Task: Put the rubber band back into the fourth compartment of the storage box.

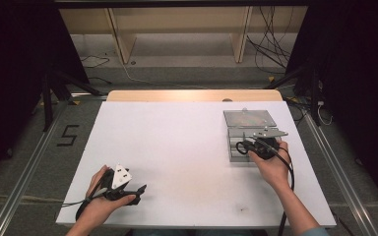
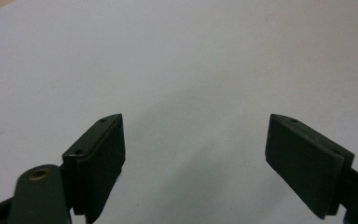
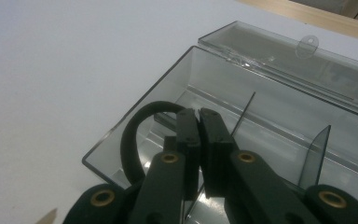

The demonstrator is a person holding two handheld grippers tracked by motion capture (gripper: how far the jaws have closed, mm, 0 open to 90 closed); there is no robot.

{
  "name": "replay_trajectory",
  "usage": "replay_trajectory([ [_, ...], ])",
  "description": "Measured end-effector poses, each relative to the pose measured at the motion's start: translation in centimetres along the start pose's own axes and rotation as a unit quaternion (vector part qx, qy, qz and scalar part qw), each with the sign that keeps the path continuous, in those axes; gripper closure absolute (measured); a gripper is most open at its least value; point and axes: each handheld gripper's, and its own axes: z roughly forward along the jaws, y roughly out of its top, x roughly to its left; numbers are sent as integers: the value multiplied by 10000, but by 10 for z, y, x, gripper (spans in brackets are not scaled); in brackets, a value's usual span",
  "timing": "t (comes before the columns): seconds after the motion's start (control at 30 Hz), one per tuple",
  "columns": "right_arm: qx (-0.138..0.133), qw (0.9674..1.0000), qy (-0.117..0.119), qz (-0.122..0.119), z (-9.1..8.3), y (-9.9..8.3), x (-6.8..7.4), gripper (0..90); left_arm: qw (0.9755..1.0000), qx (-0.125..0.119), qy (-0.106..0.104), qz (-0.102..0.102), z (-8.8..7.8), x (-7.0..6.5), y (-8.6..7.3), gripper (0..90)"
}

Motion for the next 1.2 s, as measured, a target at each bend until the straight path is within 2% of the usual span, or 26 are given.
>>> replay_trajectory([
  [1.2,289,9993,-20,-229,8,0,0,875,10000,1,-17,3,0,0,0,198],
])
